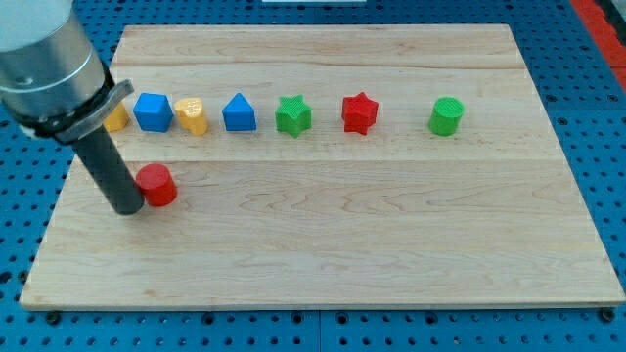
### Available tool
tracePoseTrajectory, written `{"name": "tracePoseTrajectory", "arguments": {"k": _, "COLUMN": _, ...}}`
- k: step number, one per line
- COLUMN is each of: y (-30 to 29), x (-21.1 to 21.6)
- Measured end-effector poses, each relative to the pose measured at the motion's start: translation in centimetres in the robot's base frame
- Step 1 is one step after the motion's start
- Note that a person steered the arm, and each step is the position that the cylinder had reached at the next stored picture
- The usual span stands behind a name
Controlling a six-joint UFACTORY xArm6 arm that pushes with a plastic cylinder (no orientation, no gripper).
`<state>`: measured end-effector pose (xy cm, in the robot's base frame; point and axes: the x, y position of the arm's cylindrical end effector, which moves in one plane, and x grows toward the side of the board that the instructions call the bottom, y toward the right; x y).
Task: Move the red circle right to the red star
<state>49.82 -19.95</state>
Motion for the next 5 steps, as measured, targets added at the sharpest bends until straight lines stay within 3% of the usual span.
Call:
{"name": "tracePoseTrajectory", "arguments": {"k": 1, "y": 3.1, "x": -1.3}}
{"name": "tracePoseTrajectory", "arguments": {"k": 2, "y": -1.3, "x": -1.4}}
{"name": "tracePoseTrajectory", "arguments": {"k": 3, "y": -0.5, "x": -3.2}}
{"name": "tracePoseTrajectory", "arguments": {"k": 5, "y": 18.9, "x": -3.5}}
